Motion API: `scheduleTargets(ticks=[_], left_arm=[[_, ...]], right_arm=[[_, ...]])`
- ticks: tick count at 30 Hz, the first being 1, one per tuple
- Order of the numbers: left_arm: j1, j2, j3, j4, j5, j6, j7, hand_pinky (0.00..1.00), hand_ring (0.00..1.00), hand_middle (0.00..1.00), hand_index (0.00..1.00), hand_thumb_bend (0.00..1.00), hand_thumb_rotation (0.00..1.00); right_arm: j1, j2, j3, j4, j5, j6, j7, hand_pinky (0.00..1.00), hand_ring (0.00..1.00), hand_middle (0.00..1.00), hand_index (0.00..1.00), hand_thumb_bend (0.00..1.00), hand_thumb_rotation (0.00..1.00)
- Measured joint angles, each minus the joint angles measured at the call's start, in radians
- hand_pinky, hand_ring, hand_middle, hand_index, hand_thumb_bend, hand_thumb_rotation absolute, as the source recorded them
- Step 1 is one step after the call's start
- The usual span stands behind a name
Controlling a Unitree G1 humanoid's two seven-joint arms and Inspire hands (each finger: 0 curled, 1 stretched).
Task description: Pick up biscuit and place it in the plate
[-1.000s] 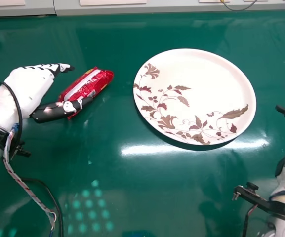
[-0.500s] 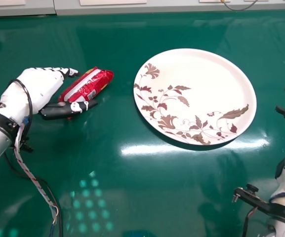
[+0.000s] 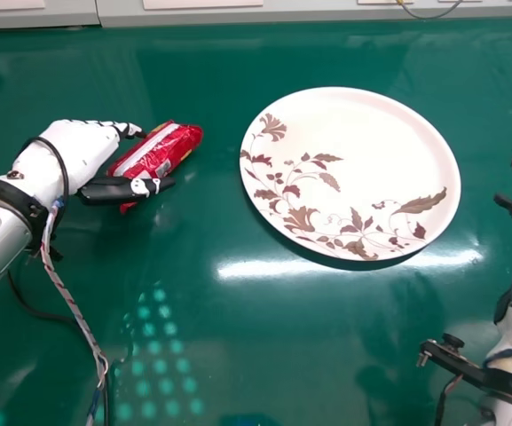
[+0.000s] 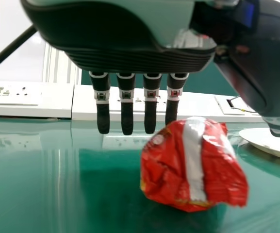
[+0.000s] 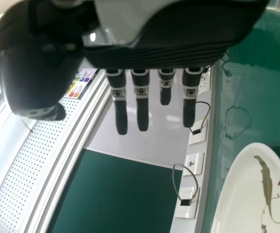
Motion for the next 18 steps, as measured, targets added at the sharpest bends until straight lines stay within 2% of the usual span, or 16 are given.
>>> scheduleTargets(ticks=[18], left_arm=[[-0.045, 0.012, -0.050, 0.013, 0.064, 0.063, -0.044, 0.80, 0.85, 0.86, 0.88, 1.00, 0.49]], right_arm=[[-0.001, -0.001, -0.002, 0.000, 0.003, -0.002, 0.001, 0.73, 0.81, 0.82, 0.78, 0.68, 0.42]])
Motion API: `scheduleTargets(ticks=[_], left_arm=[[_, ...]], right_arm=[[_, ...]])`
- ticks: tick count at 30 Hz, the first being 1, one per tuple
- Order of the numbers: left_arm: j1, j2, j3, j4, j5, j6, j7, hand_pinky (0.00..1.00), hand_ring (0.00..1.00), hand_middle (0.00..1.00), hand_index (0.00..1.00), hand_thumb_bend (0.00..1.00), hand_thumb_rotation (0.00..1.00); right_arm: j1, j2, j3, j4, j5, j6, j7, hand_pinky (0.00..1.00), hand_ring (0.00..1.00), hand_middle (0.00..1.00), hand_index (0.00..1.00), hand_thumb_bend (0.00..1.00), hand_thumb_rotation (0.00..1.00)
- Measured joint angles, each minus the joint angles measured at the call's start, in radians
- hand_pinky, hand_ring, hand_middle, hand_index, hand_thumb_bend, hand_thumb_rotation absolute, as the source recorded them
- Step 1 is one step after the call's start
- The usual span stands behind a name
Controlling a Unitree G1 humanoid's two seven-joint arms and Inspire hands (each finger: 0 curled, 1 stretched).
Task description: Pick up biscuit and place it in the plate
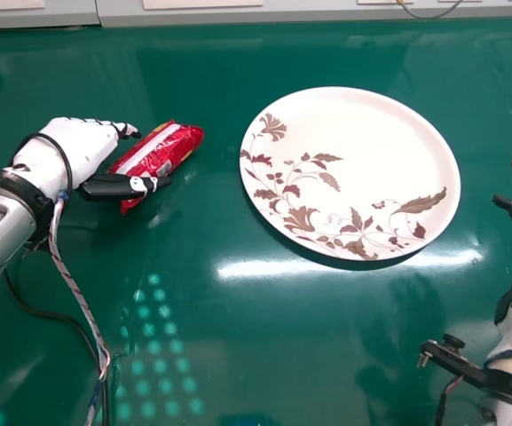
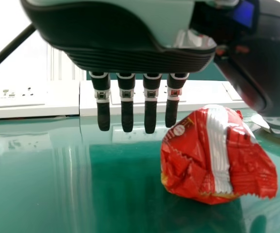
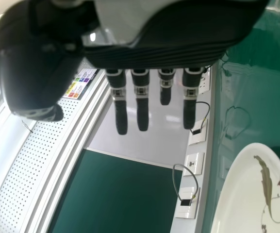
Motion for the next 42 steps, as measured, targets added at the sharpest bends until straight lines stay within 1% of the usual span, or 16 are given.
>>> scheduleTargets(ticks=[8, 15, 16, 17, 20, 26, 29, 31, 33, 34, 35, 36, 37, 38, 40, 42], left_arm=[[-0.039, 0.001, -0.035, 0.024, 0.045, 0.040, -0.048, 0.81, 0.86, 0.87, 0.88, 1.00, 0.46], [-0.088, 0.000, -0.071, 0.091, 0.045, 0.021, -0.046, 0.81, 0.85, 0.86, 0.86, 1.00, 0.42], [-0.100, 0.000, -0.081, 0.103, 0.045, 0.021, -0.049, 0.81, 0.85, 0.86, 0.87, 1.00, 0.42], [-0.111, 0.000, -0.092, 0.111, 0.048, 0.020, -0.055, 0.82, 0.86, 0.87, 0.88, 1.00, 0.46], [-0.150, 0.007, -0.120, 0.147, 0.059, 0.000, -0.067, 0.82, 0.86, 0.87, 0.88, 1.00, 0.49], [-0.210, 0.010, -0.138, 0.218, 0.028, -0.032, -0.091, 0.86, 0.87, 0.87, 0.91, 0.97, 0.44], [-0.236, 0.002, -0.153, 0.240, 0.017, -0.031, -0.103, 0.86, 0.86, 0.87, 0.91, 0.99, 0.45], [-0.259, 0.001, -0.175, 0.258, 0.026, -0.034, -0.104, 0.85, 0.85, 0.86, 0.87, 0.98, 0.46], [-0.280, 0.001, -0.196, 0.275, 0.037, -0.042, -0.106, 0.81, 0.78, 0.79, 0.80, 0.94, 0.39], [-0.293, 0.000, -0.206, 0.285, 0.043, -0.044, -0.105, 0.74, 0.70, 0.73, 0.78, 0.87, 0.31], [-0.309, 0.000, -0.214, 0.298, 0.047, -0.046, -0.105, 0.58, 0.57, 0.63, 0.73, 0.76, 0.13], [-0.324, 0.000, -0.221, 0.313, 0.047, -0.053, -0.104, 0.48, 0.49, 0.56, 0.71, 0.65, 0.07], [-0.339, 0.000, -0.226, 0.330, 0.047, -0.060, -0.104, 0.41, 0.43, 0.52, 0.68, 0.59, 0.03], [-0.351, -0.001, -0.231, 0.345, 0.047, -0.064, -0.099, 0.38, 0.41, 0.49, 0.61, 0.54, 0.02], [-0.366, -0.004, -0.237, 0.375, 0.044, -0.077, -0.085, 0.39, 0.41, 0.49, 0.53, 0.51, 0.00], [-0.372, -0.011, -0.238, 0.403, 0.038, -0.092, -0.053, 0.38, 0.42, 0.48, 0.52, 0.50, 0.00]], right_arm=[[-0.003, 0.000, 0.000, 0.000, -0.001, 0.000, 0.000, 0.74, 0.81, 0.82, 0.78, 0.67, 0.41], [-0.006, -0.001, 0.001, 0.000, 0.000, -0.002, 0.001, 0.74, 0.82, 0.82, 0.78, 0.68, 0.40], [-0.006, -0.001, 0.002, 0.000, 0.000, -0.002, 0.001, 0.74, 0.82, 0.82, 0.78, 0.68, 0.40], [-0.006, -0.001, 0.003, 0.000, 0.000, -0.002, 0.001, 0.74, 0.81, 0.82, 0.77, 0.68, 0.41], [-0.006, -0.001, 0.004, 0.000, -0.004, -0.002, 0.000, 0.73, 0.81, 0.81, 0.77, 0.68, 0.42], [-0.005, 0.000, 0.006, 0.000, -0.008, -0.003, -0.001, 0.74, 0.81, 0.81, 0.77, 0.69, 0.43], [-0.005, 0.000, 0.008, 0.000, -0.009, -0.005, -0.007, 0.74, 0.81, 0.81, 0.77, 0.70, 0.43], [-0.005, 0.000, 0.012, 0.000, -0.013, -0.006, -0.010, 0.74, 0.81, 0.81, 0.78, 0.70, 0.43], [-0.004, 0.000, 0.016, 0.000, -0.013, -0.007, -0.011, 0.74, 0.82, 0.82, 0.78, 0.69, 0.42], [-0.004, 0.000, 0.019, 0.000, -0.012, -0.009, -0.011, 0.75, 0.82, 0.82, 0.78, 0.69, 0.42], [-0.004, 0.000, 0.021, 0.000, -0.011, -0.010, -0.011, 0.75, 0.82, 0.82, 0.78, 0.69, 0.42], [-0.003, 0.001, 0.024, 0.000, -0.009, -0.011, -0.011, 0.74, 0.82, 0.82, 0.78, 0.69, 0.42], [-0.002, 0.001, 0.025, 0.000, -0.009, -0.011, -0.012, 0.74, 0.81, 0.82, 0.78, 0.69, 0.42], [-0.001, 0.001, 0.026, 0.000, -0.009, -0.012, -0.012, 0.74, 0.81, 0.82, 0.78, 0.69, 0.42], [0.002, 0.002, 0.027, 0.000, -0.011, -0.014, -0.018, 0.74, 0.81, 0.82, 0.78, 0.69, 0.43], [0.003, 0.002, 0.029, 0.000, -0.012, -0.017, -0.019, 0.74, 0.81, 0.82, 0.78, 0.68, 0.43]])
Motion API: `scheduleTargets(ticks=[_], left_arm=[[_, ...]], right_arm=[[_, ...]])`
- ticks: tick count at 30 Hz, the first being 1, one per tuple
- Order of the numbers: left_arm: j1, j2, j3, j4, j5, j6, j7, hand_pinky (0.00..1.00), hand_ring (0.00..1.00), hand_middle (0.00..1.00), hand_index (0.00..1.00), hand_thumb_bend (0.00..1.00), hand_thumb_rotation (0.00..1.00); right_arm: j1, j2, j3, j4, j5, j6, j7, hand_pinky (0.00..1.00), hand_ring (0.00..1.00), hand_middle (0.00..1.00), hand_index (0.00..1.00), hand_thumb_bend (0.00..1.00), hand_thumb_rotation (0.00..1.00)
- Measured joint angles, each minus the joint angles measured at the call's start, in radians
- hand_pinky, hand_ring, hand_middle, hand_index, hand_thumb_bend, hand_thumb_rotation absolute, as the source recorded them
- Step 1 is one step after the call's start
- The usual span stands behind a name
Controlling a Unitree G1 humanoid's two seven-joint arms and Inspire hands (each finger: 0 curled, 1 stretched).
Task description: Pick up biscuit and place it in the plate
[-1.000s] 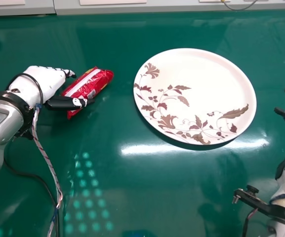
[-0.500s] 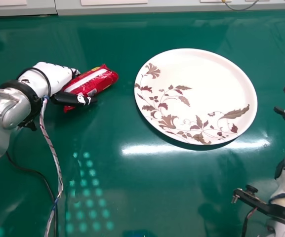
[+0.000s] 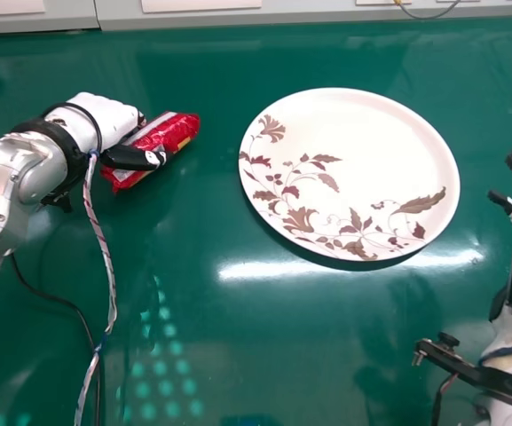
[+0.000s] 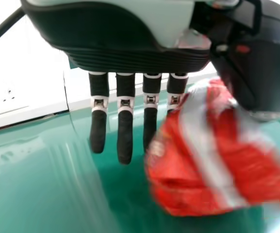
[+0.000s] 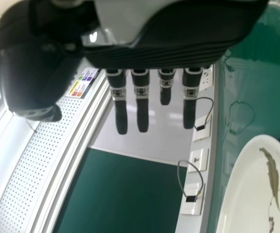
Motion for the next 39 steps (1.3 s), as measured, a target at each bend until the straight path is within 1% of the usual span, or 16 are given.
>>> scheduleTargets(ticks=[4, 6, 9, 19, 21, 22, 24, 25, 26, 28, 31, 32, 34, 36, 39], left_arm=[[0.010, 0.000, 0.003, 0.050, -0.035, -0.058, 0.112, 0.32, 0.42, 0.47, 0.51, 0.49, 0.00], [0.017, 0.000, 0.003, 0.058, -0.041, -0.070, 0.138, 0.32, 0.42, 0.47, 0.51, 0.49, 0.00], [0.018, 0.001, 0.003, 0.067, -0.042, -0.075, 0.147, 0.33, 0.41, 0.48, 0.52, 0.49, 0.00], [0.018, 0.006, 0.001, 0.078, -0.051, -0.090, 0.167, 0.29, 0.40, 0.46, 0.53, 0.49, 0.00], [0.020, 0.011, 0.002, 0.067, -0.052, -0.090, 0.167, 0.32, 0.40, 0.47, 0.54, 0.49, 0.00], [0.023, 0.016, 0.003, 0.062, -0.055, -0.092, 0.167, 0.33, 0.41, 0.49, 0.52, 0.49, 0.00], [0.030, 0.030, 0.008, 0.053, -0.069, -0.109, 0.173, 0.29, 0.35, 0.48, 0.50, 0.50, 0.00], [0.036, 0.036, 0.011, 0.048, -0.077, -0.122, 0.178, 0.28, 0.34, 0.48, 0.49, 0.50, 0.00], [0.043, 0.040, 0.017, 0.040, -0.086, -0.130, 0.179, 0.28, 0.34, 0.45, 0.52, 0.50, 0.00], [0.056, 0.049, 0.026, 0.009, -0.111, -0.148, 0.167, 0.25, 0.30, 0.42, 0.52, 0.50, 0.00], [0.095, 0.051, 0.046, -0.071, -0.149, -0.148, 0.141, 0.19, 0.23, 0.40, 0.50, 0.50, 0.00], [0.106, 0.051, 0.054, -0.096, -0.155, -0.151, 0.141, 0.19, 0.22, 0.40, 0.50, 0.50, 0.00], [0.121, 0.050, 0.078, -0.137, -0.177, -0.173, 0.154, 0.22, 0.27, 0.41, 0.52, 0.50, 0.00], [0.123, 0.049, 0.107, -0.178, -0.195, -0.198, 0.182, 0.18, 0.23, 0.40, 0.50, 0.50, 0.00], [0.123, 0.039, 0.144, -0.217, -0.227, -0.221, 0.213, 0.13, 0.17, 0.43, 0.48, 0.51, 0.00]], right_arm=[[0.005, 0.002, 0.002, 0.000, 0.003, -0.006, -0.008, 0.74, 0.81, 0.82, 0.79, 0.68, 0.42], [0.005, 0.002, 0.005, 0.000, 0.003, -0.008, -0.009, 0.73, 0.81, 0.82, 0.79, 0.68, 0.41], [0.005, 0.002, 0.006, 0.001, 0.003, -0.012, -0.011, 0.73, 0.80, 0.81, 0.78, 0.68, 0.41], [0.003, 0.001, -0.001, 0.005, 0.019, -0.013, -0.012, 0.73, 0.80, 0.81, 0.78, 0.69, 0.40], [0.002, 0.001, -0.003, 0.005, 0.026, -0.013, -0.012, 0.72, 0.80, 0.81, 0.78, 0.69, 0.39], [0.001, 0.001, -0.005, 0.005, 0.033, -0.013, -0.011, 0.72, 0.80, 0.81, 0.78, 0.69, 0.39], [-0.001, 0.000, -0.009, 0.005, 0.041, -0.013, -0.010, 0.72, 0.80, 0.81, 0.78, 0.70, 0.39], [-0.002, -0.001, -0.013, 0.005, 0.045, -0.013, -0.009, 0.72, 0.79, 0.81, 0.78, 0.69, 0.38], [-0.005, -0.002, -0.017, 0.005, 0.053, -0.013, -0.008, 0.72, 0.79, 0.81, 0.78, 0.70, 0.38], [-0.010, -0.003, -0.024, 0.005, 0.061, -0.012, -0.007, 0.71, 0.79, 0.81, 0.78, 0.70, 0.38], [-0.019, -0.010, -0.034, 0.007, 0.062, -0.012, 0.003, 0.71, 0.79, 0.80, 0.78, 0.69, 0.39], [-0.021, -0.012, -0.037, 0.009, 0.062, -0.012, 0.005, 0.71, 0.79, 0.80, 0.78, 0.69, 0.39], [-0.023, -0.013, -0.043, 0.012, 0.061, -0.012, 0.009, 0.71, 0.79, 0.80, 0.77, 0.69, 0.39], [-0.028, -0.014, -0.045, 0.013, 0.061, -0.011, 0.011, 0.71, 0.79, 0.80, 0.77, 0.69, 0.39], [-0.036, -0.017, -0.049, 0.013, 0.061, -0.010, 0.014, 0.71, 0.79, 0.80, 0.77, 0.70, 0.40]])
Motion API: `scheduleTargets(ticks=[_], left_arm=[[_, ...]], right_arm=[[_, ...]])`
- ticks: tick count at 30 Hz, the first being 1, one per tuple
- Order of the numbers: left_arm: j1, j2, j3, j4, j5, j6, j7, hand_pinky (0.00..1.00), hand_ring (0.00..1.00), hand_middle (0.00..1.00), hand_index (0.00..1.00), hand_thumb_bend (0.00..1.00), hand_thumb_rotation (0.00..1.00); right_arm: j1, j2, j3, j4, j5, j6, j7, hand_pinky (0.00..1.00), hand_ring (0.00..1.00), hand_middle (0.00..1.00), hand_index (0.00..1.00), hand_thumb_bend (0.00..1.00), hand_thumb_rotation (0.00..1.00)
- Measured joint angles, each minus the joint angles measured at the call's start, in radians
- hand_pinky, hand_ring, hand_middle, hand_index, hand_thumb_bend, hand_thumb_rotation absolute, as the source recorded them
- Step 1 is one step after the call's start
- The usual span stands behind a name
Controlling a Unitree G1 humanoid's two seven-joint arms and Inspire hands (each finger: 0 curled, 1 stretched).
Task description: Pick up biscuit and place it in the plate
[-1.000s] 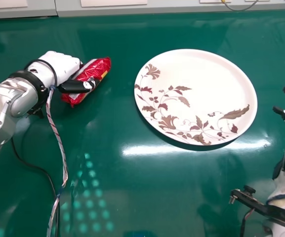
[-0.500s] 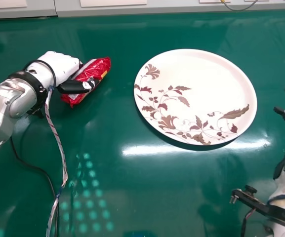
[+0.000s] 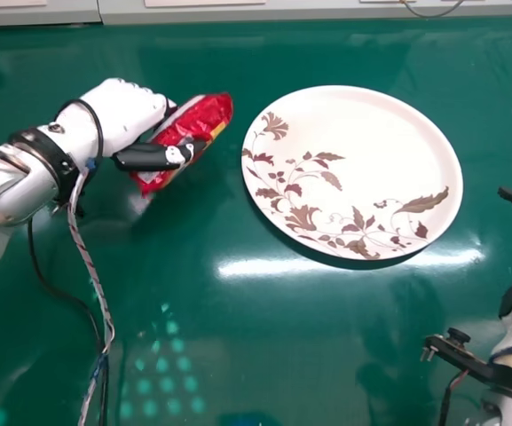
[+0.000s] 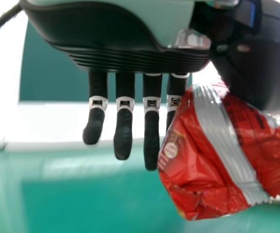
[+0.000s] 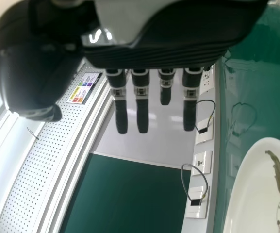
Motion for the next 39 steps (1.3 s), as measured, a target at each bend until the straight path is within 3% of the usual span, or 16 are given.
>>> scheduleTargets(ticks=[11, 16, 22, 24, 25, 27, 29, 32, 33, 39], left_arm=[[-0.017, -0.061, 0.033, -0.045, -0.052, -0.106, 0.057, 0.08, 0.10, 0.45, 0.48, 0.51, 0.00], [-0.079, -0.113, 0.024, -0.045, -0.080, -0.161, 0.054, 0.08, 0.11, 0.44, 0.49, 0.51, 0.00], [-0.160, -0.217, -0.047, -0.038, -0.059, -0.140, 0.010, 0.05, 0.09, 0.43, 0.49, 0.50, 0.00], [-0.196, -0.254, -0.082, -0.001, -0.035, -0.155, 0.011, 0.05, 0.10, 0.44, 0.49, 0.50, 0.00], [-0.215, -0.273, -0.098, 0.022, -0.028, -0.159, 0.011, 0.05, 0.11, 0.46, 0.57, 0.51, 0.00], [-0.262, -0.316, -0.134, 0.070, -0.015, -0.154, -0.007, 0.07, 0.13, 0.47, 0.63, 0.51, 0.00], [-0.310, -0.364, -0.169, 0.114, 0.003, -0.126, -0.037, 0.14, 0.22, 0.47, 0.54, 0.51, 0.00], [-0.375, -0.431, -0.213, 0.212, 0.047, -0.122, -0.009, 0.12, 0.17, 0.40, 0.49, 0.50, 0.00], [-0.395, -0.450, -0.229, 0.252, 0.063, -0.126, 0.016, 0.10, 0.16, 0.43, 0.48, 0.51, 0.00], [-0.507, -0.563, -0.305, 0.515, 0.154, -0.105, 0.130, 0.11, 0.17, 0.38, 0.50, 0.50, 0.00]], right_arm=[[-0.011, -0.001, -0.019, -0.013, -0.006, 0.035, 0.019, 0.71, 0.79, 0.80, 0.77, 0.70, 0.42], [-0.012, -0.003, -0.022, -0.018, -0.018, 0.040, 0.030, 0.71, 0.80, 0.80, 0.77, 0.71, 0.41], [-0.012, 0.000, -0.027, -0.024, 0.003, 0.040, 0.034, 0.71, 0.79, 0.80, 0.76, 0.70, 0.36], [-0.012, 0.000, -0.033, -0.026, 0.002, 0.040, 0.034, 0.69, 0.77, 0.78, 0.75, 0.71, 0.36], [-0.013, 0.000, -0.036, -0.027, 0.003, 0.040, 0.034, 0.70, 0.78, 0.78, 0.75, 0.71, 0.35], [-0.014, 0.000, -0.043, -0.027, 0.003, 0.039, 0.034, 0.68, 0.76, 0.77, 0.75, 0.71, 0.37], [-0.018, -0.003, -0.054, -0.027, 0.002, 0.038, 0.035, 0.69, 0.77, 0.77, 0.74, 0.72, 0.37], [-0.024, -0.007, -0.073, -0.028, 0.009, 0.040, 0.041, 0.69, 0.77, 0.76, 0.73, 0.74, 0.38], [-0.025, -0.009, -0.077, -0.028, 0.010, 0.042, 0.042, 0.69, 0.77, 0.77, 0.73, 0.73, 0.38], [-0.021, -0.014, -0.092, -0.061, 0.011, 0.068, 0.051, 0.65, 0.76, 0.78, 0.73, 0.72, 0.36]])
